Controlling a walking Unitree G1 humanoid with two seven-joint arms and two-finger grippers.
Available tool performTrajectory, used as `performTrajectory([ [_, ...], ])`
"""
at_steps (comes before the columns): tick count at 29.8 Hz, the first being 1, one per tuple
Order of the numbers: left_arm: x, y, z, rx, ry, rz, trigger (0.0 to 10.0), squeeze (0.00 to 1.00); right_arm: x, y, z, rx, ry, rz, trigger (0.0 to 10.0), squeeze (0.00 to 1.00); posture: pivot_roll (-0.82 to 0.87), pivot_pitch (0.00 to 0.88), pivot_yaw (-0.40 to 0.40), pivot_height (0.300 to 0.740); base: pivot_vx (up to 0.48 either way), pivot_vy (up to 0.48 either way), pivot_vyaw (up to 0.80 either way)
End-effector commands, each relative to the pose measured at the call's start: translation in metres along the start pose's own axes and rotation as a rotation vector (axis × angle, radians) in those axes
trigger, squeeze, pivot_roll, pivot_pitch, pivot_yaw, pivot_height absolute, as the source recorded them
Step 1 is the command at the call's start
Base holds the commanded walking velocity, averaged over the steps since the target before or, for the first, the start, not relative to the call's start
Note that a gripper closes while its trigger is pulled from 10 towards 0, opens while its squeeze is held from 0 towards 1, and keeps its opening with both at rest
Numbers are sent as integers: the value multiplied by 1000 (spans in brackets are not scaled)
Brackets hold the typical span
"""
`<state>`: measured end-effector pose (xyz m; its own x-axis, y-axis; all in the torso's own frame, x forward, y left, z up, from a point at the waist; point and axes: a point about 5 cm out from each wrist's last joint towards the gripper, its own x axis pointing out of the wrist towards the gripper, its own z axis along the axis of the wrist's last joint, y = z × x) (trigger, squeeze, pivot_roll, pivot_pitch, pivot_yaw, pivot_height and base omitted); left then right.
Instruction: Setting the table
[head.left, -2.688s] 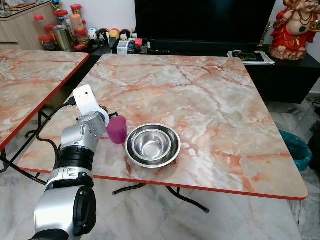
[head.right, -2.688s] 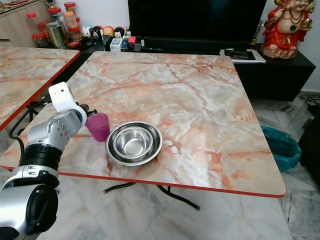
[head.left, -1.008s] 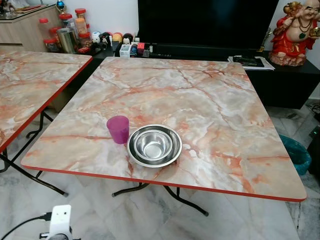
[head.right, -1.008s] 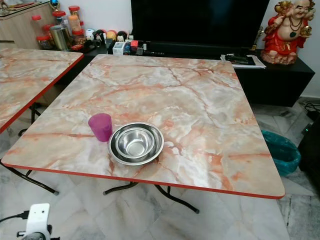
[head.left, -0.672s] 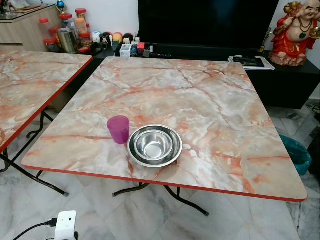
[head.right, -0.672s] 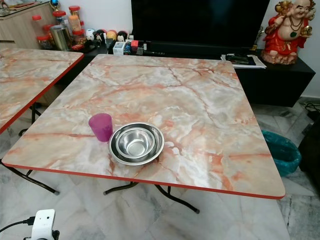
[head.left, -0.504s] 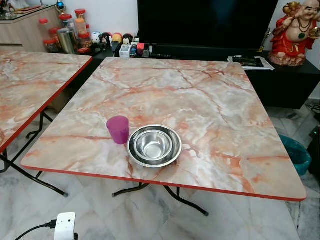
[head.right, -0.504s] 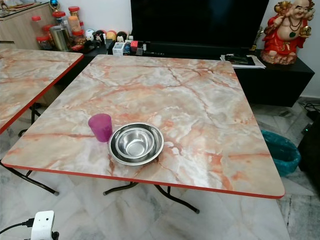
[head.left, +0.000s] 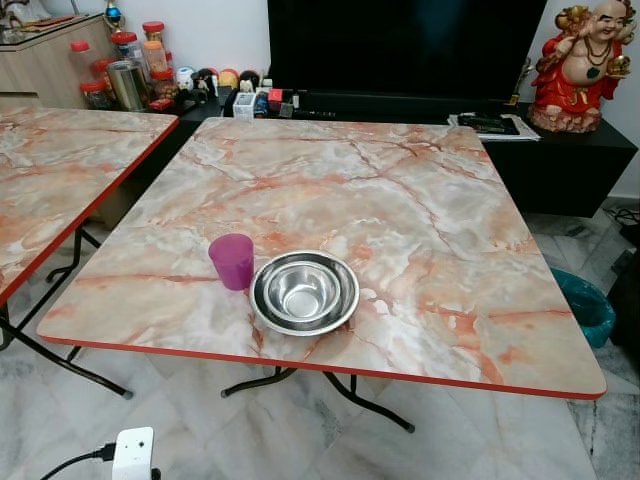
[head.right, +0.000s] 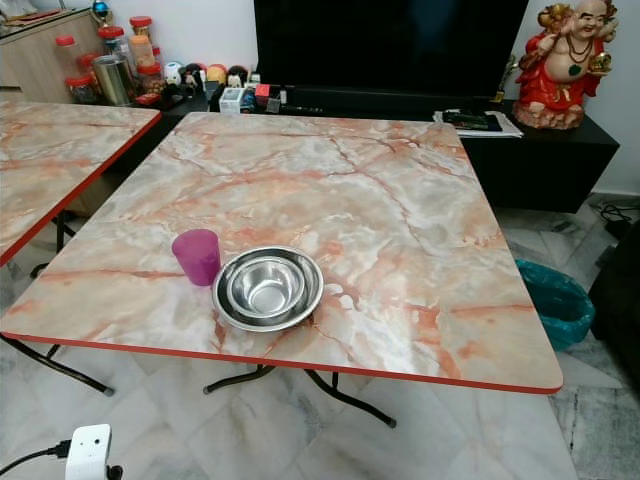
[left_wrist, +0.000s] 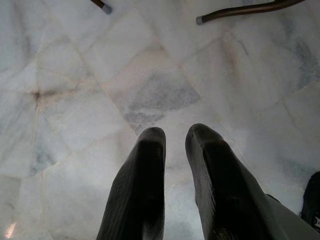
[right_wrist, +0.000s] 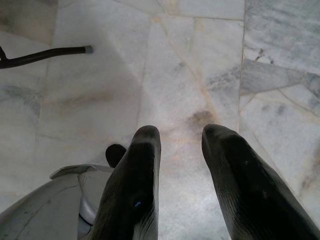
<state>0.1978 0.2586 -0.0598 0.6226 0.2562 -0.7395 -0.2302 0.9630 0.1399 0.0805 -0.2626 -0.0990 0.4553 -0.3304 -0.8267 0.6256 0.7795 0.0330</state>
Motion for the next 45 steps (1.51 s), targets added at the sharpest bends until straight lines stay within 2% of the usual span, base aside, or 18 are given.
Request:
performTrajectory([
  [1, -1, -1, -6, -7, 23, 3, 10000, 0, 0, -4, 2, -1, -11, -7, 10000, 0, 10, 54, -22, 740, 0, 0, 0],
  [7, -3, -2, -18, 45, 75, 9, 10000, 0, 0, -5, 2, -37, 13, -12, 10000, 0, 9, 63, -25, 740, 0, 0, 0],
  [11, -5, 0, -27, 48, 104, 12, 10000, 0, 0, -5, 1, -46, 25, -16, 10000, 0, 8, 65, -25, 740, 0, 0, 0],
  [14, -10, 7, -42, 104, 146, 5, 10000, 0, 0, -6, 0, -59, 46, -18, 10000, 0, 6, 72, -23, 740, 0, 0, 0],
  [16, -11, 11, -47, 108, 158, 10, 10000, 0, 1, -6, 0, -76, 56, -16, 10000, 0, 8, 73, -24, 740, 0, 0, 0],
  [24, -12, 14, -49, 101, 161, 26, 10000, 0, 0, -6, 0, -50, 46, -17, 10000, 0, 9, 76, -26, 740, 0, 0, 0],
  [35, -10, 12, -41, 97, 135, 27, 10000, 0, 0, -6, -1, -31, 53, -21, 10000, 0, 11, 73, -28, 740, 0, 410, -145],
  [40, -9, 12, -38, 103, 130, 27, 10000, 0, 1, -5, 1, -61, 38, -16, 10000, 0, 12, 74, -27, 740, 0, 480, -320],
  [45, -9, 12, -37, 102, 126, 28, 10000, 0, 1, -5, 1, -50, 40, -14, 10000, 0, 14, 73, -24, 740, 0, 480, 0],
])
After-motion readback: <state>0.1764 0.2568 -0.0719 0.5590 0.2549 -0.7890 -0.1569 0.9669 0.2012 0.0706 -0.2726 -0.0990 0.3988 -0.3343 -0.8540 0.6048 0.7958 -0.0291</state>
